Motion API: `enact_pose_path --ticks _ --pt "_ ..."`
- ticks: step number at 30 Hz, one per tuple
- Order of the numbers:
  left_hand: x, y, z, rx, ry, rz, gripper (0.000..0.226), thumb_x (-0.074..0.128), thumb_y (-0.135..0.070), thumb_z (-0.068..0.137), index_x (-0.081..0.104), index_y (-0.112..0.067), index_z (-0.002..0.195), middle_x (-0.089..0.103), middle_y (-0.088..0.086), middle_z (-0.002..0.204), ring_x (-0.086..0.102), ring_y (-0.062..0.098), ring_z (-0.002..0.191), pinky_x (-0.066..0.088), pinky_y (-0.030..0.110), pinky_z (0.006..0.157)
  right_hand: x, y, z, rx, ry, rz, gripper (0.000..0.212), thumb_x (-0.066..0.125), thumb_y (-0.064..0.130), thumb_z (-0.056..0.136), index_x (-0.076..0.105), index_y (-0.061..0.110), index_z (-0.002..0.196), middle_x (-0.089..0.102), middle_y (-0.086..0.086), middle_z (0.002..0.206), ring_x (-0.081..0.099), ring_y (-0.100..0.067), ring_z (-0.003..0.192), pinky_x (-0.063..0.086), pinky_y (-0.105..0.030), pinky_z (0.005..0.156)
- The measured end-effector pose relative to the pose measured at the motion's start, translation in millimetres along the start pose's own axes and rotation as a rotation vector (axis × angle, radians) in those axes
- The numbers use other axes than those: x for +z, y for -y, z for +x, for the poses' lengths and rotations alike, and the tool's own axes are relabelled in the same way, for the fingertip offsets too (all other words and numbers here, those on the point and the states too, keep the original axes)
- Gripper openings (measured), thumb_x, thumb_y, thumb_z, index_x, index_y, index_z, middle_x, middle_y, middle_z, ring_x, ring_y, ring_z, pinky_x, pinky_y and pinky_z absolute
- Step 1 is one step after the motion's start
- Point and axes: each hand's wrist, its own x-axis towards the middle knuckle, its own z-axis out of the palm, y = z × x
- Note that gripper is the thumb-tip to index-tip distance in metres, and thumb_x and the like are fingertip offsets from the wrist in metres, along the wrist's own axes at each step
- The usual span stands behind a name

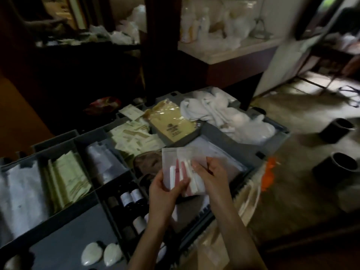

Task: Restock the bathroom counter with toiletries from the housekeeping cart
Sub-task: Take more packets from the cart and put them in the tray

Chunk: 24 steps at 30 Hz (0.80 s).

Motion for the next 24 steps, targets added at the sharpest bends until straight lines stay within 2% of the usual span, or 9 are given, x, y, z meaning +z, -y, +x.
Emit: enact_pose_path --ticks 2,4,7,9,12,15,18,22,24 --pt "23 0 -8 -0.002 0.045 0.011 0.034 0.08 -0.014 0.074 0.069 -0.015 0.106 0.075 0.0 0.097 0.071 0.016 0.091 0.058 0.032 0.075 -29 0 -6 0.02 -0.014 -0.009 0.006 0.068 0.014 0.088 0.068 0.011 0.093 0.071 0.001 0.084 0.067 -0.007 0.08 0.054 -0.018 0.071" --pt "46 -2 -19 -0.032 0.091 -0.01 0.034 0.079 -0.012 0.074 0.069 -0.015 0.106 0.075 0.0 0.097 0.071 0.014 0.088 0.057 0.024 0.07 -57 -3 -13 0.108 -0.055 -0.041 0.018 0.071 0.025 0.087 0.07 0.017 0.103 0.072 -0.002 0.099 0.069 -0.013 0.092 0.055 -0.031 0.085" --pt "75 -8 -39 -0.119 0.189 -0.056 0.028 0.079 -0.013 0.075 0.068 -0.025 0.098 0.075 -0.005 0.091 0.071 0.009 0.081 0.055 0.019 0.062 -94 -4 -31 0.143 -0.046 -0.049 0.038 0.072 0.04 0.081 0.067 0.017 0.111 0.071 -0.003 0.105 0.068 -0.012 0.093 0.056 -0.033 0.086" --pt "90 -11 -53 -0.175 0.23 -0.058 0.028 0.082 -0.016 0.072 0.066 -0.029 0.092 0.074 -0.012 0.084 0.069 0.002 0.075 0.052 0.014 0.054 -117 -2 -48 0.147 -0.078 -0.039 0.044 0.072 0.05 0.075 0.07 0.021 0.108 0.073 -0.001 0.103 0.069 -0.018 0.096 0.054 -0.043 0.09" --pt "108 -13 -72 -0.247 0.269 -0.057 0.028 0.082 -0.013 0.071 0.066 -0.024 0.091 0.074 -0.005 0.081 0.07 0.005 0.071 0.051 0.015 0.051 -145 -1 -72 0.08 -0.066 0.019 0.018 0.069 0.027 0.087 0.074 0.014 0.098 0.074 -0.009 0.095 0.07 -0.027 0.092 0.054 -0.049 0.088" --pt "121 -8 -95 -0.307 0.314 -0.01 0.03 0.081 -0.015 0.071 0.066 -0.023 0.095 0.072 -0.006 0.083 0.069 0.01 0.077 0.052 0.024 0.06 -171 -7 -91 0.108 -0.117 0.035 0.016 0.07 0.023 0.084 0.075 0.01 0.092 0.073 -0.018 0.092 0.068 -0.038 0.091 0.052 -0.054 0.089" --pt "133 -1 -119 -0.331 0.376 0.049 0.03 0.082 -0.021 0.069 0.065 -0.024 0.094 0.072 -0.006 0.081 0.069 0.013 0.081 0.056 0.034 0.07 -198 -17 -112 0.174 -0.174 0.078 0.012 0.073 0.021 0.082 0.077 0.012 0.088 0.074 -0.016 0.093 0.07 -0.035 0.092 0.053 -0.054 0.09" --pt "158 9 -157 -0.33 0.536 0.082 0.019 0.075 -0.017 0.078 0.066 -0.019 0.095 0.073 -0.01 0.078 0.069 0.002 0.073 0.053 0.017 0.064 -238 -30 -151 0.21 -0.305 0.168 0.011 0.073 0.014 0.081 0.076 0.012 0.092 0.075 -0.011 0.092 0.072 -0.029 0.09 0.054 -0.05 0.09" --pt "179 16 -177 -0.353 0.64 0.129 0.014 0.072 -0.014 0.081 0.067 -0.015 0.094 0.074 0.0 0.089 0.069 0.008 0.078 0.053 0.021 0.068 -266 -37 -175 0.206 -0.372 0.149 0.016 0.073 0.019 0.082 0.075 0.011 0.097 0.076 -0.008 0.093 0.072 -0.026 0.09 0.055 -0.05 0.09"
